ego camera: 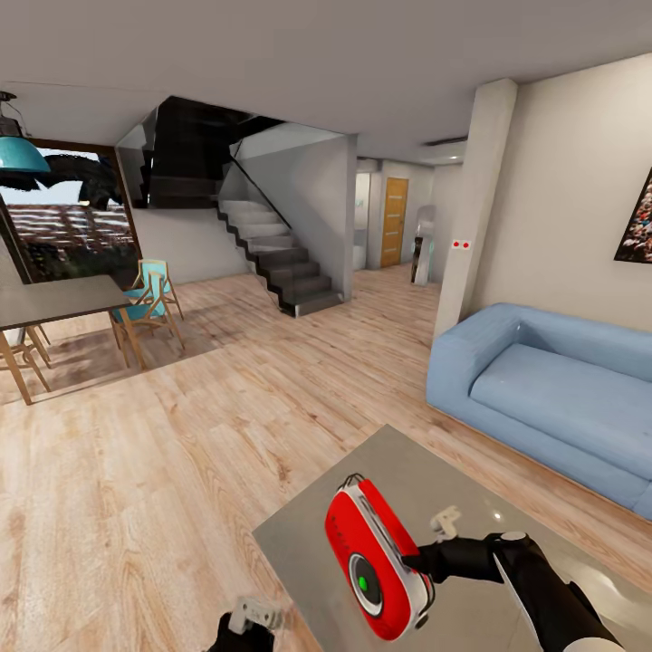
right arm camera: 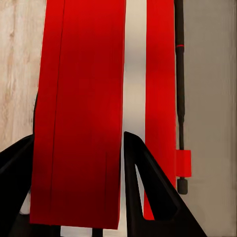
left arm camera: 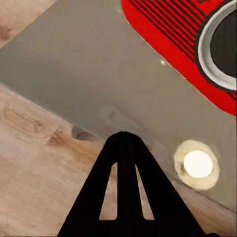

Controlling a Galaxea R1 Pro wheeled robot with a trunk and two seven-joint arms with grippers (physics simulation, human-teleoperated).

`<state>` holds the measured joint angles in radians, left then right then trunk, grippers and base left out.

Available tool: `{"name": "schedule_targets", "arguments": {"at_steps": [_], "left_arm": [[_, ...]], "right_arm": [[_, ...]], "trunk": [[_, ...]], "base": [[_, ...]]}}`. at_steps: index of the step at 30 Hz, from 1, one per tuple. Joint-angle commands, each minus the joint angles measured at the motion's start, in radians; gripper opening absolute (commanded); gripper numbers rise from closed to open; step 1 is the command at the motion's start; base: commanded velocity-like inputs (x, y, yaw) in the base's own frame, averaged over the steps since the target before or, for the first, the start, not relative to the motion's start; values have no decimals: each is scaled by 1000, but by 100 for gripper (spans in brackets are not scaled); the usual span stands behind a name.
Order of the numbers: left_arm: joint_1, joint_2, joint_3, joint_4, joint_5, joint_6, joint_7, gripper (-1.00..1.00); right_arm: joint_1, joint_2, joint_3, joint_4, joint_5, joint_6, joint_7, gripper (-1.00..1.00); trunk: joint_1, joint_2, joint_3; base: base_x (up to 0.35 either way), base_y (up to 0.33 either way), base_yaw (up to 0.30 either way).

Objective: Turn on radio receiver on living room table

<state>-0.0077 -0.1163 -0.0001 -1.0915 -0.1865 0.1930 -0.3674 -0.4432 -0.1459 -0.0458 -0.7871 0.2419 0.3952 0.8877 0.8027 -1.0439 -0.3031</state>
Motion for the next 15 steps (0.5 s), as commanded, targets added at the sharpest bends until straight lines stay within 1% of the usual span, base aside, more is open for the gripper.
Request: {"name": "schedule_targets", "arguments": {"at_steps": [1,3,4,6,8,10,11,12,13,15], "left_arm": [[0,-3,55,18,2,0,0,-100],[0,-6,153,55,3,-2,1,-100],[0,-4,194,79,3,-3,2,-100],[0,1,262,136,3,-4,2,-100],[0,4,316,193,0,-14,1,-100],[0,10,354,241,-4,-38,2,-100],[0,19,361,259,-3,-54,2,-100],[0,66,373,314,3,-103,3,-100],[0,81,379,331,5,-118,2,-100],[0,97,399,355,15,-136,2,-100]], "right_arm": [[0,0,0,-1,-7,3,-4,-100],[0,0,0,0,-7,7,-21,-100],[0,0,0,0,-6,9,-38,-100],[0,0,2,0,-7,12,-85,-100],[0,0,5,2,-9,14,-138,-100],[0,0,8,4,-11,21,-189,-100],[0,0,8,5,-12,32,-203,-100],[0,1,9,6,-11,94,-242,-100],[0,1,10,7,-11,119,-262,-100],[0,2,10,9,-11,145,-309,-100]], "trunk": [[0,0,0],[0,0,0],[0,0,0],[0,0,0],[0,0,0],[0,0,0],[0,0,0],[0,0,0],[0,0,0],[0,0,0]], "base": [[0,0,0],[0,0,0],[0,0,0],[0,0,0],[0,0,0],[0,0,0],[0,0,0],[0,0,0],[0,0,0],[0,0,0]]}}
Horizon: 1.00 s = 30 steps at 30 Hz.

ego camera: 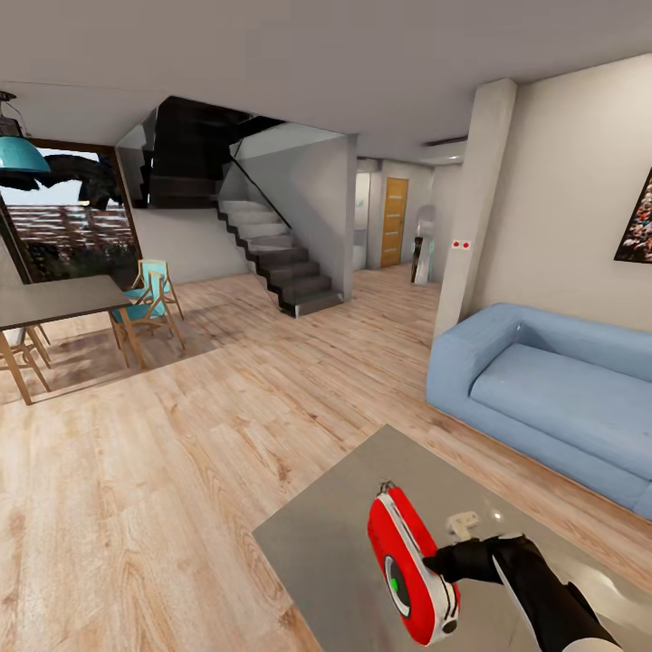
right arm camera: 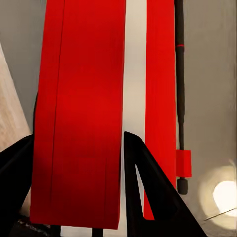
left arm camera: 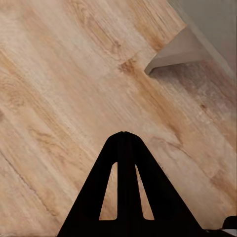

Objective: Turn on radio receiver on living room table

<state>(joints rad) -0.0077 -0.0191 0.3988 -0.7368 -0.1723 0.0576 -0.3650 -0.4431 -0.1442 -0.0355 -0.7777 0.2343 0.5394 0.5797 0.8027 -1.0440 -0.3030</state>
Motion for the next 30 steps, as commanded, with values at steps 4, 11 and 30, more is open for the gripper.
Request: {"name": "schedule_targets", "arguments": {"at_steps": [4,11,30], "left_arm": [[0,10,48,14,22,-11,1,-100],[0,11,58,17,27,-7,-3,-100],[0,14,58,7,31,1,-1,-100]], "right_arm": [[0,3,0,4,-5,14,-80,-100],[0,18,1,16,-4,19,-105,-100],[0,20,0,77,-6,-83,-90,-100]], "trunk": [[0,0,0],[0,0,0],[11,-21,-9]], "base": [[0,0,0],[0,0,0],[0,0,0]]}}
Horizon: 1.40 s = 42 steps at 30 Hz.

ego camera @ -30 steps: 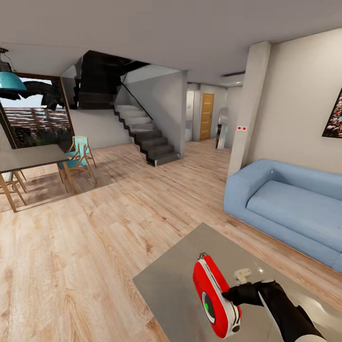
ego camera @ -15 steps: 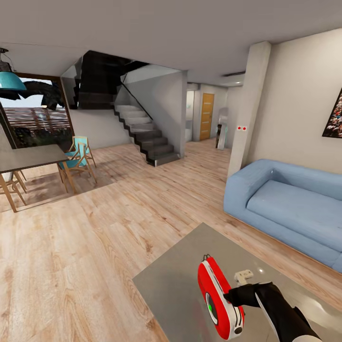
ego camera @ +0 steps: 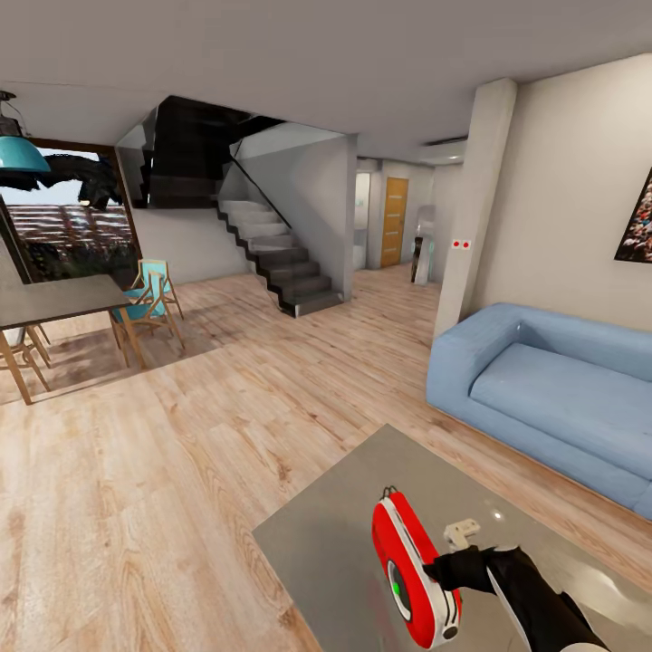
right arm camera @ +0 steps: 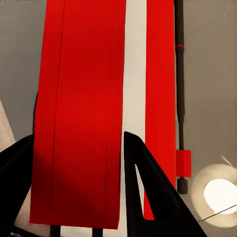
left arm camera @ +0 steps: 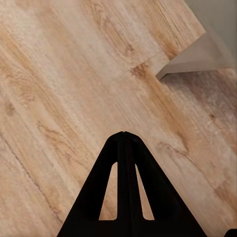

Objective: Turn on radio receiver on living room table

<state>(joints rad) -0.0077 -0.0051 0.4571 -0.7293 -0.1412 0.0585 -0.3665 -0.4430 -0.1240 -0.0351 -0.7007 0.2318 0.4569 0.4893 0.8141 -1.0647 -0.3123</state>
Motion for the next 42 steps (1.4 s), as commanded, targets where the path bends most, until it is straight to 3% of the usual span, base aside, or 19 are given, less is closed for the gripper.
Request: {"name": "schedule_targets", "arguments": {"at_steps": [1,7,12,17,30,42], "left_arm": [[0,0,0,0,0,0,1,-100],[0,-1,0,1,0,-2,1,-100],[0,-1,0,1,0,-2,1,-100],[0,-2,0,1,0,-2,1,-100],[0,-3,0,1,-1,-3,1,-100],[0,-6,0,1,-1,-5,3,-100]], "right_arm": [[0,0,0,4,-4,-9,0,-100],[0,1,0,27,-4,-25,0,-100],[0,1,0,35,-4,-27,0,-100],[0,1,0,51,-5,-75,0,-100],[0,1,0,88,-5,-129,0,-100],[0,1,-2,93,-5,-133,3,-100]], "trunk": [[4,-7,-3],[27,-49,-22],[27,-49,-22],[27,-49,-22],[77,-140,-63],[123,-224,-100]], "base": [[0,0,0],[0,0,0],[0,0,0],[0,0,0],[0,0,0],[0,0,0]]}}
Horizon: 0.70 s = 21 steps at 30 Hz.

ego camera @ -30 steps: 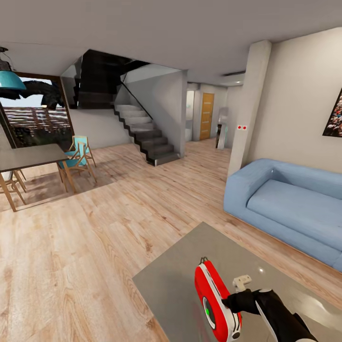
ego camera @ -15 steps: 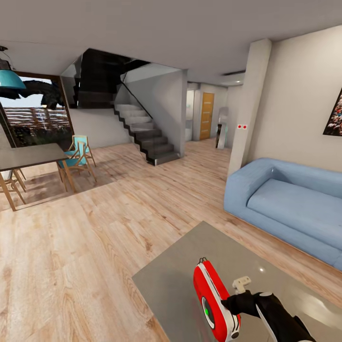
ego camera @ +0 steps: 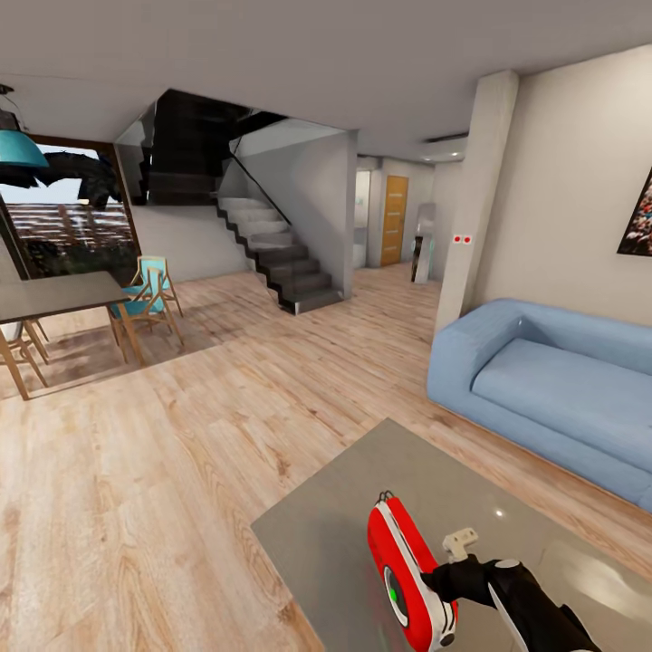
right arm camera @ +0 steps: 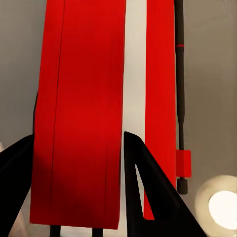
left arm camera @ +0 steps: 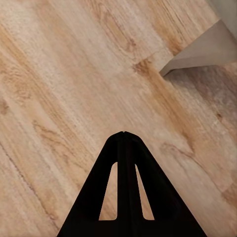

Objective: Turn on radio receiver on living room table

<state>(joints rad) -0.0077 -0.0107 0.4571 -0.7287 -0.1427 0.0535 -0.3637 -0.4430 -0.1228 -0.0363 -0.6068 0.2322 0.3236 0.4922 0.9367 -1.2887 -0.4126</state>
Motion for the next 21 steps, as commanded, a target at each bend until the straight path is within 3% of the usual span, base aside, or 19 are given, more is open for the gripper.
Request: {"name": "schedule_targets", "arguments": {"at_steps": [1,15,21], "left_arm": [[0,0,0,0,0,-1,0,-100],[0,-1,0,0,0,0,-1,-100],[0,-2,0,0,0,0,-1,-100]], "right_arm": [[0,0,0,-1,-5,-4,0,-100],[0,0,-1,8,-5,-20,0,-100],[0,0,-4,29,-7,-72,0,-100]], "trunk": [[4,-7,-3],[12,-21,-9],[12,-21,-9]], "base": [[0,0,0],[0,0,0],[0,0,0]]}}
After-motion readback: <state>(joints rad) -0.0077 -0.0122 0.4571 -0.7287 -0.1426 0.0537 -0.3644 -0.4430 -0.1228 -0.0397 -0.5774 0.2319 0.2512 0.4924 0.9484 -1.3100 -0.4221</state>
